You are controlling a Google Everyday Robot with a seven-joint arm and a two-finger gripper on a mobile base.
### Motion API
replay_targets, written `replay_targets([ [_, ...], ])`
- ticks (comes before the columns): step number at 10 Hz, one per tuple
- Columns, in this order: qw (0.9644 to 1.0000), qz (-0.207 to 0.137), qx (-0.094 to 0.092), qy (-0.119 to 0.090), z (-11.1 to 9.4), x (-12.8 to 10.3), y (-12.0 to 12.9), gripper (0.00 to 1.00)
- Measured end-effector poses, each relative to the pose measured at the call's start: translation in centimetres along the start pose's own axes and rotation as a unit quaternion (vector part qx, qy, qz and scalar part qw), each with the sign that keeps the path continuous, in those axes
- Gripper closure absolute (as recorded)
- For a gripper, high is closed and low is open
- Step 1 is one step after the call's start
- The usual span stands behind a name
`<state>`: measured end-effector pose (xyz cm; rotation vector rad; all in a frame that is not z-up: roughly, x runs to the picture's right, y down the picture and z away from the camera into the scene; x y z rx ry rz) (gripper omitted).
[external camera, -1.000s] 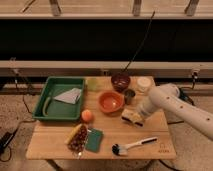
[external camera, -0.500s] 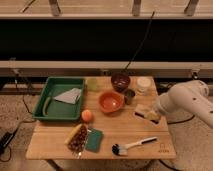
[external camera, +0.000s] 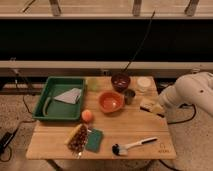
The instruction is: Place eraser in table surface
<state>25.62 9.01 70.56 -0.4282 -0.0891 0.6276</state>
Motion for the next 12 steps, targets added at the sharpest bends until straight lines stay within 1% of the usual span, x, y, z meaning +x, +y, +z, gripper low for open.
replay_targets([
  [2, 1.0, 0.002, -0.007, 0.0, 0.8, 0.1, -0.7, 1.0],
  [3, 0.9999, 0.002, -0.015, -0.001, 1.7, -0.2, -1.0, 1.0],
  [7, 0.999, 0.02, -0.038, -0.007, 6.3, 0.4, -2.7, 1.0],
  [8, 0.9985, 0.025, -0.048, -0.01, 7.9, 0.5, -3.3, 1.0],
  [10, 0.9976, 0.035, -0.059, -0.013, 9.7, 0.9, -3.9, 1.0],
  [11, 0.997, 0.042, -0.064, -0.013, 11.0, 1.3, -4.1, 0.96],
  [12, 0.9966, 0.048, -0.066, -0.013, 11.7, 1.3, -4.3, 0.87],
])
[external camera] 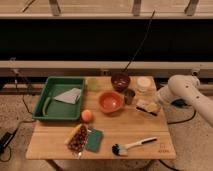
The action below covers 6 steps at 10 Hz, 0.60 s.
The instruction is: Place eraser in table surface
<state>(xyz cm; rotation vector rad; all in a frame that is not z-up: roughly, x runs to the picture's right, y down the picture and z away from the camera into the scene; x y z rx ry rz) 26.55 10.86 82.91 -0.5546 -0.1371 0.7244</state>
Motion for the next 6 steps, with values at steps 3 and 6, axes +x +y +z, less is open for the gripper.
replay_targets([
  [3, 0.9998, 0.017, 0.003, -0.003, 1.5, 0.5, -0.8, 0.57],
  [6, 0.9996, 0.026, 0.009, 0.0, 2.2, 1.2, -1.6, 0.27],
])
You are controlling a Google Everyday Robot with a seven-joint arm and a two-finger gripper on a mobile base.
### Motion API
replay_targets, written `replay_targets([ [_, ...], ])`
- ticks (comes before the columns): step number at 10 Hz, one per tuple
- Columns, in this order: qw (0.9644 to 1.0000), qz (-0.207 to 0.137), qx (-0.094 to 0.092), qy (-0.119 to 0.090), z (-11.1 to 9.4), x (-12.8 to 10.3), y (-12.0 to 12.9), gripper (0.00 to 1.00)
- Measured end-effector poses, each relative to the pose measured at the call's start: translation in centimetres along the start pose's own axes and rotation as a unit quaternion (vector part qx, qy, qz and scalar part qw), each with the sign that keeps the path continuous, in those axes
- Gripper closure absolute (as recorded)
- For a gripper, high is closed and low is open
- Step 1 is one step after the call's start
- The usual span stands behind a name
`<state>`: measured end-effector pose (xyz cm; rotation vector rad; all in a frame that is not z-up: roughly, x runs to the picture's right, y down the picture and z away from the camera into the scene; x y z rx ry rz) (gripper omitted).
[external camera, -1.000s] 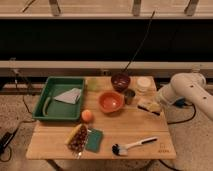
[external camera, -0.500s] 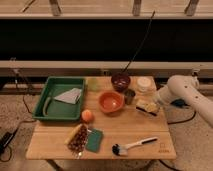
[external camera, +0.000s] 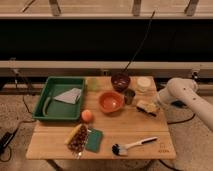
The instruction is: Place eraser in table surface
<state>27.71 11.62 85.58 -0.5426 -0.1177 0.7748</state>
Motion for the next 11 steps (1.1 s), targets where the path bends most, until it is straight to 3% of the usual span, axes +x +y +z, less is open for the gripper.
replay_targets([
  [2, 1.0, -0.001, 0.001, 0.006, 0.4, 0.0, -0.4, 0.2],
  [8, 0.9997, -0.006, 0.004, 0.025, 0.3, 0.8, -1.1, 0.2],
  [9, 0.9979, -0.044, 0.007, 0.047, -2.3, 0.7, -0.9, 0.2],
  [11, 0.9973, -0.053, 0.007, 0.051, -2.6, 0.4, -0.8, 0.2],
])
